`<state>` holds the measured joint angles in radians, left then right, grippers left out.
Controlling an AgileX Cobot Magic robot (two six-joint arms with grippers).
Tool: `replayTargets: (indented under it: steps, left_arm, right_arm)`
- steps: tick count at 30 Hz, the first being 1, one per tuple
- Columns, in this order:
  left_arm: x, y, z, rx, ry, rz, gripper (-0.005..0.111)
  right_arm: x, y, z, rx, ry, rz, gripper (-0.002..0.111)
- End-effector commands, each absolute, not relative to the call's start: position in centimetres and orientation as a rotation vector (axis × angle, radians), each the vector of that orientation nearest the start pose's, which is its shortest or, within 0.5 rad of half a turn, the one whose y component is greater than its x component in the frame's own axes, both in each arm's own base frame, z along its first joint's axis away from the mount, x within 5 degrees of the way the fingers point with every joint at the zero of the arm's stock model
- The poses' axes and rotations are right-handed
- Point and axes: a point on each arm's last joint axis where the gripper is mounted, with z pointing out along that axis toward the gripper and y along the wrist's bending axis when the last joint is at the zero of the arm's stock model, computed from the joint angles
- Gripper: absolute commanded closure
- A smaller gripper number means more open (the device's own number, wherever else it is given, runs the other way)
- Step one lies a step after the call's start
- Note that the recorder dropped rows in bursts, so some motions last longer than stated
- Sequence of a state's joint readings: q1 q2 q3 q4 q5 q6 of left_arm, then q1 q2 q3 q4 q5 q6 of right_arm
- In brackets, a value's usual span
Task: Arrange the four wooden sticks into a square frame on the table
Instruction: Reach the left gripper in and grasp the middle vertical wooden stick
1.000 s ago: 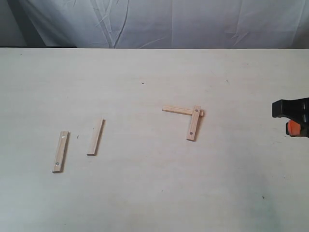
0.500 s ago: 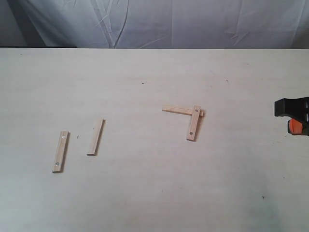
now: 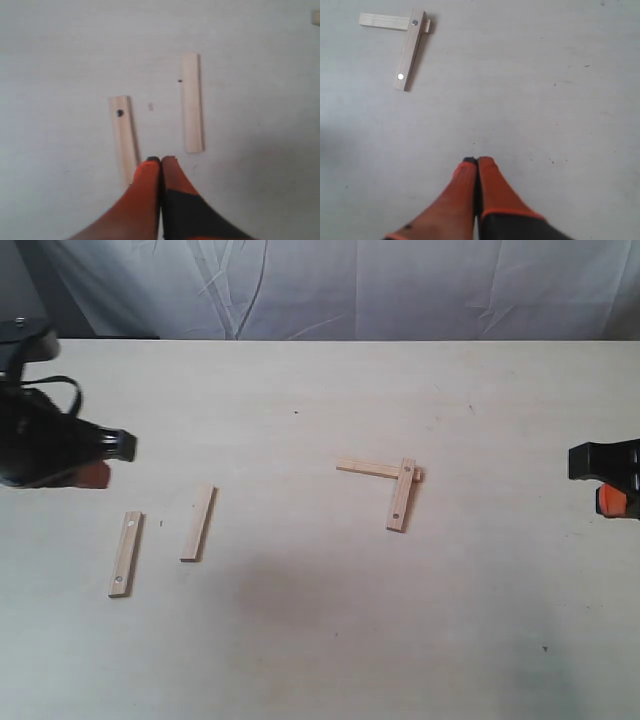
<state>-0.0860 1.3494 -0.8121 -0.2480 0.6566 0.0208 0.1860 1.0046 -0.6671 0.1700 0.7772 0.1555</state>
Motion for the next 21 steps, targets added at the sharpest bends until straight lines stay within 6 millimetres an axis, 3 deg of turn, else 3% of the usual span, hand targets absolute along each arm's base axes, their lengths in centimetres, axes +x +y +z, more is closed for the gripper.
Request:
replayTargets:
  steps: [1, 6, 9, 12, 17, 21]
  left_arm:
    - [27.7, -8.2, 23.1, 0.042, 2.722, -0.296, 0.107]
    - [30.5, -11.5, 20.5, 0.183, 2.819, -0.069, 0.107]
    - [31.6, -12.4, 19.1, 0.214, 2.825, -0.047, 0.106]
    - [32.2, -12.6, 17.9, 0.180, 2.836, -0.054, 0.096]
    - [32.6, -12.7, 16.6, 0.144, 2.849, -0.045, 0.070]
    - [32.9, -12.9, 15.9, 0.137, 2.842, -0.048, 0.068]
  right_arm:
    - [17.2, 4.2, 26.5, 0.075, 2.588, 0.317, 0.108]
    - [17.4, 4.2, 26.6, 0.077, 2.571, 0.318, 0.108]
    - [17.4, 4.2, 26.6, 0.078, 2.562, 0.319, 0.108]
    - [17.5, 4.2, 26.7, 0.078, 2.558, 0.319, 0.108]
    - [17.5, 4.2, 26.3, 0.084, 2.553, 0.318, 0.108]
    - [17.3, 4.3, 25.5, 0.115, 2.562, 0.349, 0.108]
